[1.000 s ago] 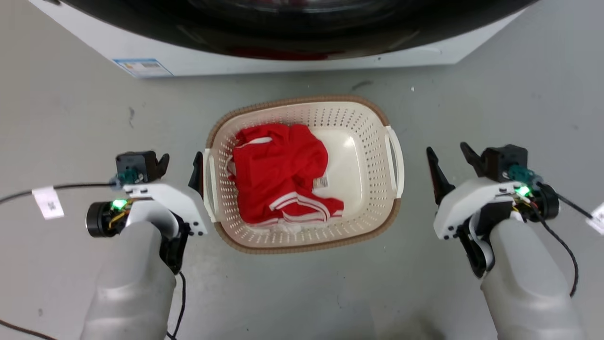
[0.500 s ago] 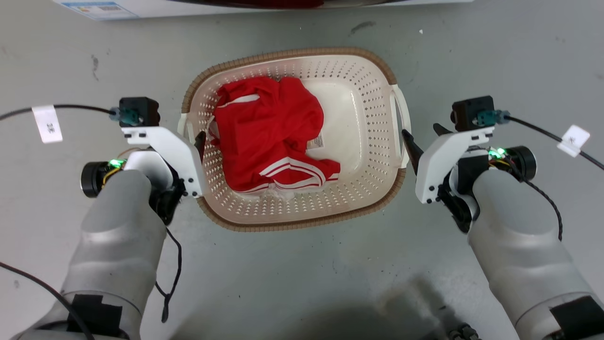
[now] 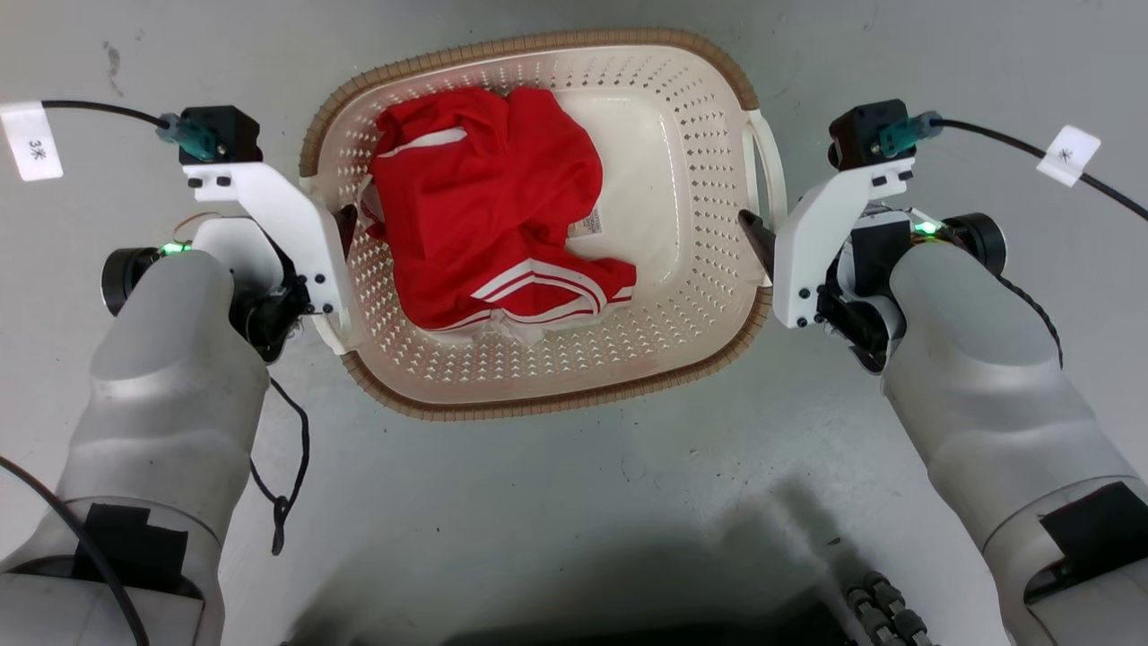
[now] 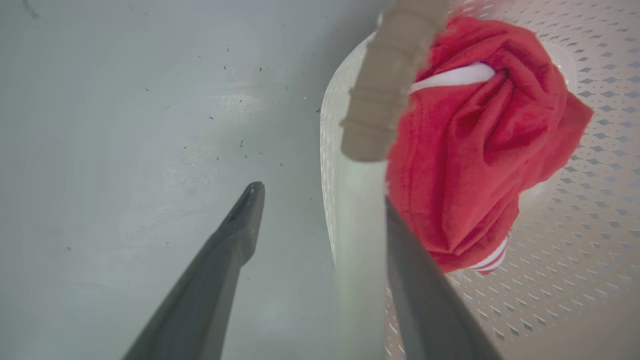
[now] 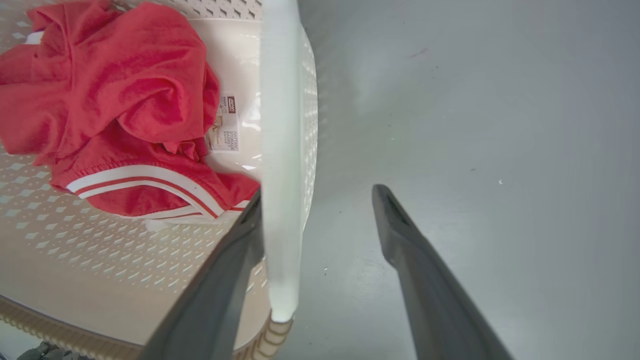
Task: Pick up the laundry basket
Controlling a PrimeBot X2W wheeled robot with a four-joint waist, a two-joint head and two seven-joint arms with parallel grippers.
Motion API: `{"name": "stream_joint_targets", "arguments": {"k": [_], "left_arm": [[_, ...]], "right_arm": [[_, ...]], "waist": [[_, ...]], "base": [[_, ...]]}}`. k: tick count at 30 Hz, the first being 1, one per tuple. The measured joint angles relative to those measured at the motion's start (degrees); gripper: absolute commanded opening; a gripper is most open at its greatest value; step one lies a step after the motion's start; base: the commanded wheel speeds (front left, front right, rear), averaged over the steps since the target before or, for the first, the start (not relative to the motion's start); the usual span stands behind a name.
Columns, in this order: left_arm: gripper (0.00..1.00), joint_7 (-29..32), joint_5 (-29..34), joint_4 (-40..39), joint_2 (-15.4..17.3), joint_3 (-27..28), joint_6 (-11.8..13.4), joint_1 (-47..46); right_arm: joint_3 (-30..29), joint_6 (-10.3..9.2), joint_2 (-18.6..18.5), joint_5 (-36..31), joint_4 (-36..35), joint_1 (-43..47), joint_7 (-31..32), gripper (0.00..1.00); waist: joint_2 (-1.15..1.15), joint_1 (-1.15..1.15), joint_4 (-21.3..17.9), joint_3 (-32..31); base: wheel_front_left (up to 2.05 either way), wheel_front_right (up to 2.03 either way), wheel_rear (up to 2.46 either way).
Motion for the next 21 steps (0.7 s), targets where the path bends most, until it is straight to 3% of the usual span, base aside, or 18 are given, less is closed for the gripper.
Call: {"name": "stream_joint_targets", "arguments": {"k": [3,4,5,6,7,21], "left_arm": [[1.00,0.5,-1.5,0.4,0.2,-0.7,0.0,-0.8],[0.80,0.9,-1.7,0.5,0.2,-1.1,0.0,-1.1],[0.42,1.0,-2.0,0.6,0.2,-1.4,0.0,-1.3],[0.00,1.0,-2.5,0.6,0.1,-1.7,0.0,-1.4],[0.00,1.6,-3.1,0.7,0.0,-2.1,0.0,-1.5],[0.00,2.5,-8.2,0.6,-0.1,-7.0,0.0,-2.0]], "right_arm": [[0.9,-0.01,0.0,1.7,1.0,-1.1,0.7,1.00],[1.3,0.00,0.0,2.1,1.3,-1.4,0.9,0.87],[1.5,0.00,0.0,2.6,1.6,-1.7,1.0,0.44],[1.7,0.00,0.0,3.5,1.7,-1.9,1.3,0.29],[2.1,0.00,0.0,4.0,1.9,-2.0,1.4,0.00],[7.7,0.00,0.3,9.6,2.5,-2.6,2.6,0.00]], "waist": [[0.00,0.00,-0.1,0.7],[0.00,0.00,0.0,0.9],[0.00,0.00,0.0,1.1],[0.00,0.00,0.1,1.2],[0.00,-0.01,0.2,1.3],[0.00,0.00,0.6,0.2]], "base": [[0.00,0.00,0.00],[0.00,0.00,0.00],[0.00,0.00,0.00],[0.00,0.00,0.00],[0.00,0.00,0.00],[0.00,0.00,0.00]]}}
